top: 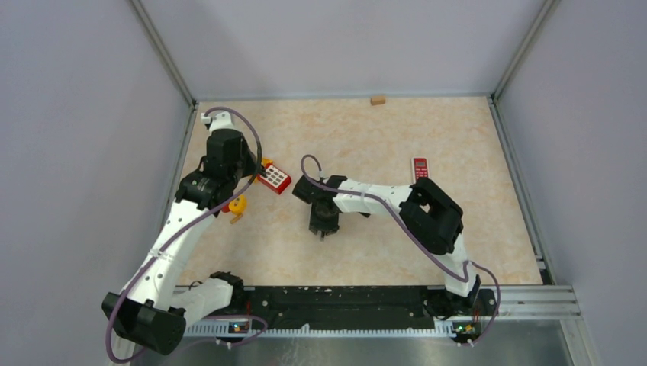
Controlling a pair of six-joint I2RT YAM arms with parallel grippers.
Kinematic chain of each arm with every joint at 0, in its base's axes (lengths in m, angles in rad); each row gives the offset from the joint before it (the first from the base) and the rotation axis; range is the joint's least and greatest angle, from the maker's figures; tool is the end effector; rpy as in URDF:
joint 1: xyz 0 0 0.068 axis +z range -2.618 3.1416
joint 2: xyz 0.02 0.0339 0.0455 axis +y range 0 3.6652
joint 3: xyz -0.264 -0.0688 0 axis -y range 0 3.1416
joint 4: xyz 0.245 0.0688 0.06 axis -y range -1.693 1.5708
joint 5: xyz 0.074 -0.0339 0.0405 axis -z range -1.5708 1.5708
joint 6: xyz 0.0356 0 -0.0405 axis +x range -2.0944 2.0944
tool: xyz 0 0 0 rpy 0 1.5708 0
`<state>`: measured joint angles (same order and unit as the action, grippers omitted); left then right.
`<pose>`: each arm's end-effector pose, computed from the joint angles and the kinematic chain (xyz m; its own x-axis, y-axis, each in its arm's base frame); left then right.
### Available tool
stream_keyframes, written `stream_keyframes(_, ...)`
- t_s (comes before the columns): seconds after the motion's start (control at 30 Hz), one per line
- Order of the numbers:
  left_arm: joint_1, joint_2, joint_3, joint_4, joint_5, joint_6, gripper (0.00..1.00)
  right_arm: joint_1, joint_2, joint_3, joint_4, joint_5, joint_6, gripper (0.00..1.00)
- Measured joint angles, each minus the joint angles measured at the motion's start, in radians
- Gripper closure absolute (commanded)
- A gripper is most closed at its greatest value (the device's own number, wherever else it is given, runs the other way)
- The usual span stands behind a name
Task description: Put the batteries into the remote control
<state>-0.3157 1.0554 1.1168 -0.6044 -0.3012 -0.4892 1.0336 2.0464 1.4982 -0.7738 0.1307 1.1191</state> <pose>0.2154 -0.0593 0.3623 -0.4594 -0.3220 -0.8278 -0.1822 0.9463 -0.2670 0.2129 0.3483 0.1658 -0.9681 0.1178 -0.2211 0.0816 0.9827 0.1664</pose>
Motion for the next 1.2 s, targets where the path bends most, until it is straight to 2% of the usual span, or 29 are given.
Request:
stream_keyframes(0.13, 0.0, 0.0, -0.001, 0.0, 0.004, 0.0, 1.0, 0.024, 0.016, 0.028, -0.024, 0.019, -0.02, 0.74)
stream_keyframes(0.27, 0.0, 0.0, -0.001, 0.0, 0.007, 0.001, 1.0, 0.027, 0.018, 0.028, -0.047, 0.027, -0.02, 0.92)
stream_keyframes(0.37, 0.0, 0.0, -0.001, 0.0, 0.013, 0.001, 1.0, 0.027, 0.018, 0.028, -0.055, 0.032, -0.019, 0.99)
stream_keyframes(0.53, 0.0, 0.001, -0.008, 0.005, 0.043, 0.001, 1.0, 0.027, 0.013, 0.029, -0.054, 0.09, -0.048, 1.0)
stream_keyframes(0.63, 0.001, 0.006, -0.01, 0.008, 0.106, 0.0, 1.0, 0.026, -0.032, 0.012, -0.023, 0.164, -0.118, 1.0)
stream_keyframes(0.73, 0.002, 0.023, -0.02, 0.029, 0.219, -0.003, 1.0, 0.019, -0.146, -0.035, 0.036, 0.194, -0.246, 1.0)
stream_keyframes(0.9, 0.003, 0.091, -0.1, 0.122, 0.582, -0.032, 1.0, -0.002, -0.38, -0.072, 0.106, 0.161, -0.505, 1.0)
stream_keyframes(1.0, 0.003, 0.161, -0.153, 0.186, 0.793, -0.075, 1.0, -0.005, -0.507, -0.085, 0.109, 0.119, -0.649, 1.0)
stream_keyframes(1.2, 0.001, 0.262, -0.237, 0.331, 1.087, -0.173, 1.0, -0.007, -0.647, -0.164, 0.045, 0.026, -0.811, 1.0)
